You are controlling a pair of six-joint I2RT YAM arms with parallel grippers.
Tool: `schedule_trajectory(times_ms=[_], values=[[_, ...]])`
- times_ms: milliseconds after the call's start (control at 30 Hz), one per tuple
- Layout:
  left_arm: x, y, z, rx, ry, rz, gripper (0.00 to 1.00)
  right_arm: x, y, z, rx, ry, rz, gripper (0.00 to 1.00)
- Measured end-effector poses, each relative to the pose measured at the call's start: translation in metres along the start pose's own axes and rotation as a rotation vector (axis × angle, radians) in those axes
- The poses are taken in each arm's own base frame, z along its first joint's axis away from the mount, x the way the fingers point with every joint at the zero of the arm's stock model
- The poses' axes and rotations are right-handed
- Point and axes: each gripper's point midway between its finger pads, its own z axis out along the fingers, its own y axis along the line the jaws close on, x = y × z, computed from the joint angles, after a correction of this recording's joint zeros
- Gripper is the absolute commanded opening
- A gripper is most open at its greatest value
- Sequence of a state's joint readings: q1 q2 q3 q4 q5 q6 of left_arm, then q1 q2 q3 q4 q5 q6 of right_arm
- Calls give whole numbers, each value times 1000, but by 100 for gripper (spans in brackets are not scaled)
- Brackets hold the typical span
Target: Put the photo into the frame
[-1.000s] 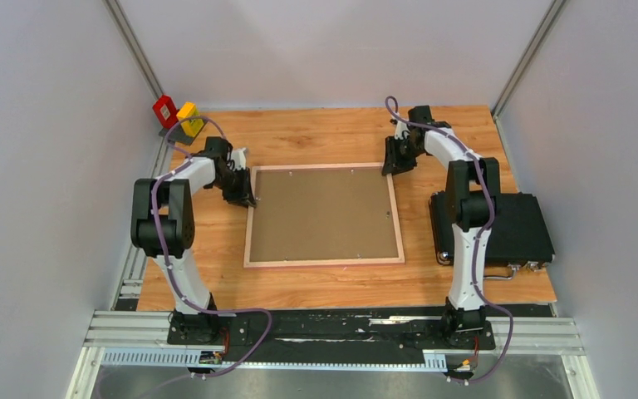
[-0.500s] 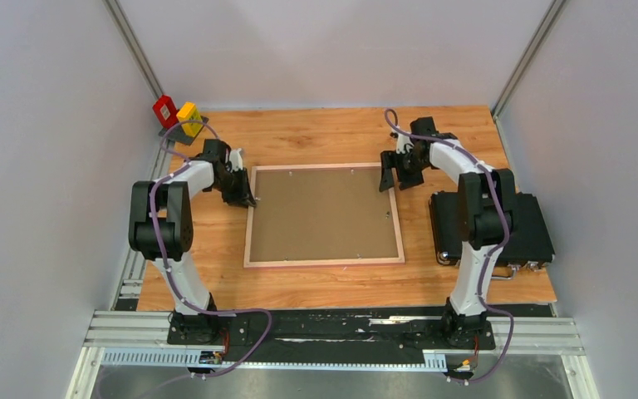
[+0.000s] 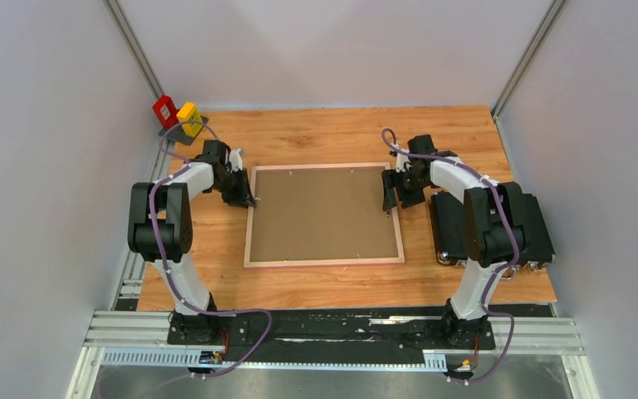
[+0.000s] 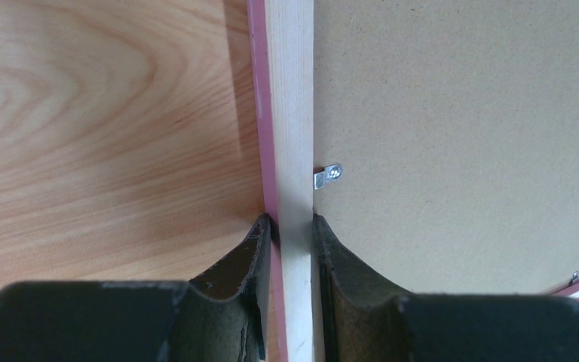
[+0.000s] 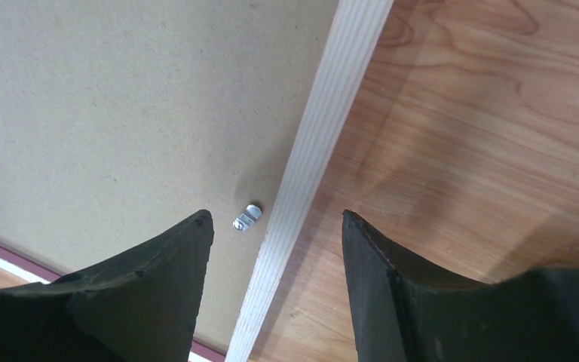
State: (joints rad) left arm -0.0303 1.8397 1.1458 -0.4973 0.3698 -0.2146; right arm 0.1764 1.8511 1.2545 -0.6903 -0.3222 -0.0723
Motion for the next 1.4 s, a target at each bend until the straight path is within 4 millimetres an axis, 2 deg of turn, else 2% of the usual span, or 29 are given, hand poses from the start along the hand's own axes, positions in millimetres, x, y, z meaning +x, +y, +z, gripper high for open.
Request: schedule_trajectory(times_ms=[133, 367, 767, 1067, 1300, 1400], values=[[0, 0, 0, -1, -2, 4, 0, -4, 3, 5, 12, -23, -8, 56], [0, 0, 0, -1, -6, 6, 0, 6, 5, 15, 51, -1, -29, 48], [0, 0, 0, 0, -6, 11, 0, 4, 2, 11, 101, -19, -31, 25], [0, 0, 0, 0, -6, 15, 0, 4, -1, 10, 110, -29, -45, 23], [0, 0, 0, 0, -6, 16, 0, 5, 0, 10, 86, -34, -90, 26], [5, 0, -9, -18, -9, 26, 0, 7, 3, 10, 61, -30, -126, 27]])
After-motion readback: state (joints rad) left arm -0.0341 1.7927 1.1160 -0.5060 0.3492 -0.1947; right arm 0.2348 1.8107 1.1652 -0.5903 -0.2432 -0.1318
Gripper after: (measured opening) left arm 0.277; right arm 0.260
